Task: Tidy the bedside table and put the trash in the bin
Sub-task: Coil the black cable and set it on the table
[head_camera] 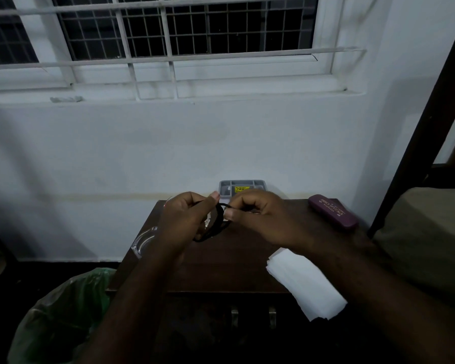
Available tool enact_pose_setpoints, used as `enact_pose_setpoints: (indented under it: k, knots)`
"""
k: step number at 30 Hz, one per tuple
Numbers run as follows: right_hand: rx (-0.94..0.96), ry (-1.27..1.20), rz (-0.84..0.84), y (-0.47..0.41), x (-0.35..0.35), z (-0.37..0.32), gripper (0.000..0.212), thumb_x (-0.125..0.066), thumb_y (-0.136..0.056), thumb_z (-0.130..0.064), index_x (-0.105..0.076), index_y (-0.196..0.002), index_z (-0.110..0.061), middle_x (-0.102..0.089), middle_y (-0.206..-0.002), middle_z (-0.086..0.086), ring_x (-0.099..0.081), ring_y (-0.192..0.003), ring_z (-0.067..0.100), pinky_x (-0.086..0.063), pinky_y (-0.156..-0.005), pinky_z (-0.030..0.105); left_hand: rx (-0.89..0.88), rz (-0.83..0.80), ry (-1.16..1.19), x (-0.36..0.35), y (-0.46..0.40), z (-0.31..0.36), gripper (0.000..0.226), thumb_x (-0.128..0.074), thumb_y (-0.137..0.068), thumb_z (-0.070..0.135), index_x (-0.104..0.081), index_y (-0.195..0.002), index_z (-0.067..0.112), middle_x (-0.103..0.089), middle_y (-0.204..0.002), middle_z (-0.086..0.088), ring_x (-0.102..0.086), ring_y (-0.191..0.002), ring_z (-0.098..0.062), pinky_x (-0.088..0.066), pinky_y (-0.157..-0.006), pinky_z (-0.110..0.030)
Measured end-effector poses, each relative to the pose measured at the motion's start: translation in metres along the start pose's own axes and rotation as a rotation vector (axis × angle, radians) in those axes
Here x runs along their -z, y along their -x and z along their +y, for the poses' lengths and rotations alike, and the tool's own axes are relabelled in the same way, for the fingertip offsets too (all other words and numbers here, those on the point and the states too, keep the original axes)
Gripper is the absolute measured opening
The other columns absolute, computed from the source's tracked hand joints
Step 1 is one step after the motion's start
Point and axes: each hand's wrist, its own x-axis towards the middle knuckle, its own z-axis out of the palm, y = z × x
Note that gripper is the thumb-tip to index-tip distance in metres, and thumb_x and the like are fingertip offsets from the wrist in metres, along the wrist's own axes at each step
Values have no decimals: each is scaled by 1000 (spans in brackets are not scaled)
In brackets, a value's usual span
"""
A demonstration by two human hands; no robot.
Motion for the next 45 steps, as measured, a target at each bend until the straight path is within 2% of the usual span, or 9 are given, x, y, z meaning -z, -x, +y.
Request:
enact_pose_setpoints:
  k: [3,9,11,16,20,25,29,36,45]
  knots:
    - [1,49,12,0,9,0,17,-64,-91,-22,-73,-81,-12,-69,-71,-3,-63,-61,7,-50,-63,20,24,-35,24,5,-1,4,36,-76,-80,36,-55,-54,22,-36,-45,6,-26,-38,-11,-24,-40,-19]
    - [255,459,179,-6,7,20,11,-68,-87,-17,-77,-91,-12,-72,-80,-2,-59,-72,5,-45,-67,21,230,-169,455,-12,7,2,49,-62,-92,32,-50,-45,24,-28,-42,10,-22,-33,-3,-22,-36,-19]
    - [183,340,188,-3,-2,23,13,-66,-88,-12,-77,-95,-12,-75,-84,0,-65,-75,7,-50,-68,20,265,-148,538,-19,9,0,52,-58,-95,31,-52,-44,24,-29,-41,10,-22,-32,-2,-22,-36,-18]
    - [-199,-179,142,0,-17,24,19,-58,-91,-8,-76,-94,-9,-75,-93,15,-70,-92,31,-57,-85,48,205,-12,521,-28,10,-6,49,-59,-95,28,-48,-48,23,-31,-39,9,-24,-31,-2,-23,-34,-17]
    - [-381,-558,41,3,-19,22,24,-59,-84,-18,-75,-100,-10,-73,-106,17,-70,-98,27,-57,-90,41,153,53,469,-30,8,-10,53,-58,-97,28,-57,-44,21,-35,-36,9,-27,-30,-2,-26,-34,-15]
    - [-333,-621,39,7,-24,26,21,-64,-89,-8,-72,-107,-12,-75,-104,13,-69,-104,31,-52,-97,44,99,39,422,-36,7,-13,59,-55,-98,31,-58,-40,21,-31,-36,9,-26,-31,-3,-25,-37,-16]
    - [-333,-609,175,8,-29,25,23,-67,-84,2,-74,-96,-17,-76,-86,0,-73,-80,15,-57,-66,22,80,50,432,-39,6,-18,52,-60,-96,30,-55,-44,24,-31,-37,8,-26,-32,-4,-29,-37,-19]
    - [-298,-652,329,1,-29,20,45,-69,-75,11,-65,-111,-16,-68,-113,12,-67,-106,29,-57,-88,45,3,14,405,-33,1,-20,31,-68,-87,36,-58,-64,18,-40,-44,5,-33,-38,-7,-35,-39,-23]
    - [-273,-701,334,-2,-21,24,47,-73,-62,7,-66,-102,-17,-68,-108,1,-68,-96,18,-56,-71,31,29,31,466,-22,-2,-22,49,-76,-76,30,-61,-103,-8,-51,-88,-19,-42,-45,-8,-43,-43,-22]
